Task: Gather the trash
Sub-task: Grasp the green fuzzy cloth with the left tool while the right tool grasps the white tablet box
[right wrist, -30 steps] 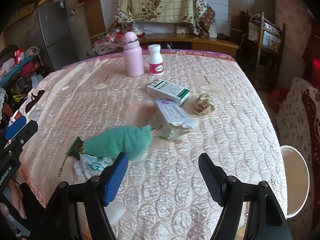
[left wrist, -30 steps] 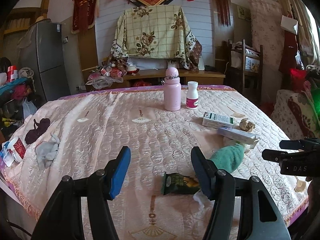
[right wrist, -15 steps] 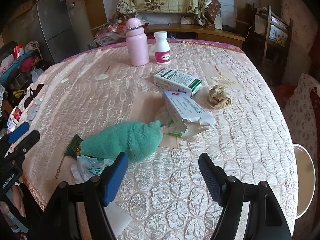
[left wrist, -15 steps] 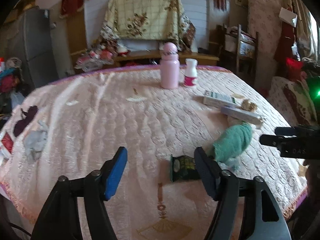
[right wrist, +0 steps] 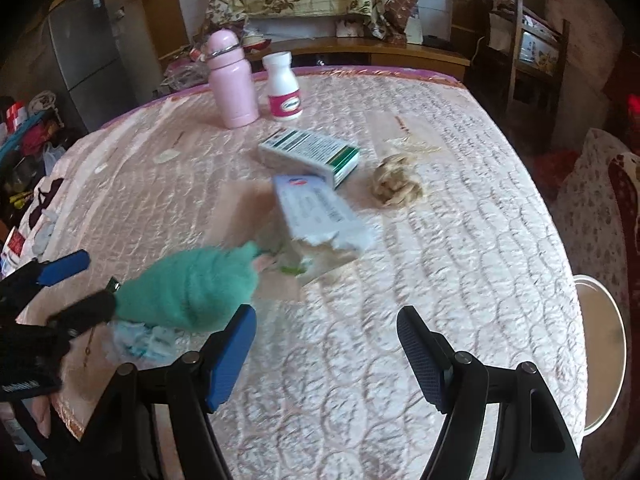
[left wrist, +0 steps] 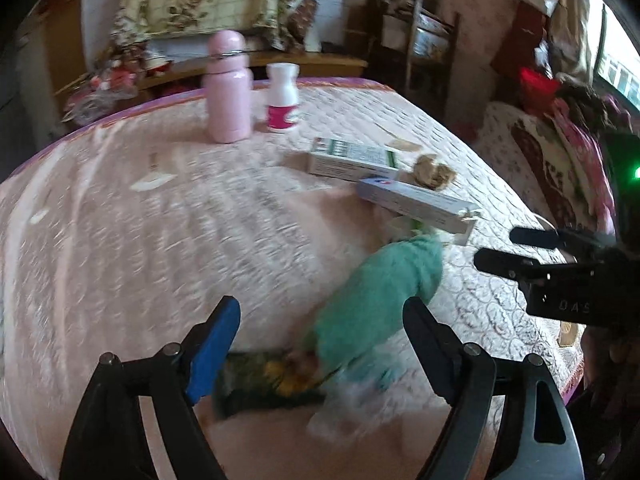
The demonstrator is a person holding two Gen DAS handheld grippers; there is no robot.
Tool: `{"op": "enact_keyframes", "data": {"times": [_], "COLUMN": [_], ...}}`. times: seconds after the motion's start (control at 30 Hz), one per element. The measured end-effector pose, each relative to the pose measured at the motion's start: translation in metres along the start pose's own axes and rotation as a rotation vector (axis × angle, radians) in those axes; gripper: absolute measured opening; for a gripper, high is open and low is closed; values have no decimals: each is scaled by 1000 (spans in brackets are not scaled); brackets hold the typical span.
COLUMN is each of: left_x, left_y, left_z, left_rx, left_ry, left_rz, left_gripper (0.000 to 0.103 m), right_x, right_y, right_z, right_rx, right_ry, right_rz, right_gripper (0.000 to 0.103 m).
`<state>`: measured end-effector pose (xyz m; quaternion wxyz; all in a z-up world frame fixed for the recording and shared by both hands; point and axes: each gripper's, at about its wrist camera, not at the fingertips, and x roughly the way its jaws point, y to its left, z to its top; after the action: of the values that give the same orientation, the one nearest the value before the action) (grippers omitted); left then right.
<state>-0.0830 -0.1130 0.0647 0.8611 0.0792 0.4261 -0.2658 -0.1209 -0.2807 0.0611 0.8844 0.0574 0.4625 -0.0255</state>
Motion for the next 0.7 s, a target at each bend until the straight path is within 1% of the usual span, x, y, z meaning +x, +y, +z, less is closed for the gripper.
{"op": "enact_keyframes", "data": {"times": [0.07, 0.17, 0.33, 0.4, 0.47, 0.5, 0.53, 0.57, 0.63, 0.67, 0.7], "left_x": [8, 20, 39, 43, 44, 44, 45, 45, 46, 46, 46], "left_y": [-7, -14, -16, -15, -15, -16, -17, -19, -23, -23, -23], "left_z": [8, 16, 20, 21, 22, 22, 22, 21, 20, 19, 19], "left_rx": [25, 60, 74, 66, 68, 74, 82, 94, 117, 120, 119], "left_ry": [9, 31, 100, 111, 114, 117, 126, 141, 155, 152, 149], "left_rz": [-6, -14, -49, -74, -88, -103, -121, -134, -131, -126, -126], "left_gripper": [84, 84, 84, 84, 81, 75, 71, 71, 71, 71, 71], "right_x": [0, 2, 23, 41, 59, 65, 71, 75, 84, 85, 86], "right_y": [-3, -10, -13, -14, -11, -10, -7, -3, 4, 4, 6], "right_z": [7, 24, 56, 68, 75, 77, 79, 79, 78, 78, 77], "right_rx": [-2, 10, -11, -6, -2, -6, -16, -30, -65, -75, -89], "right_ry": [-3, -11, 15, 59, 110, 123, 131, 135, 143, 142, 129], "right_rz": [0, 30, 68, 99, 146, 158, 167, 169, 164, 158, 137], "right_gripper": [76, 76, 76, 76, 76, 76, 76, 76, 76, 66, 53]}}
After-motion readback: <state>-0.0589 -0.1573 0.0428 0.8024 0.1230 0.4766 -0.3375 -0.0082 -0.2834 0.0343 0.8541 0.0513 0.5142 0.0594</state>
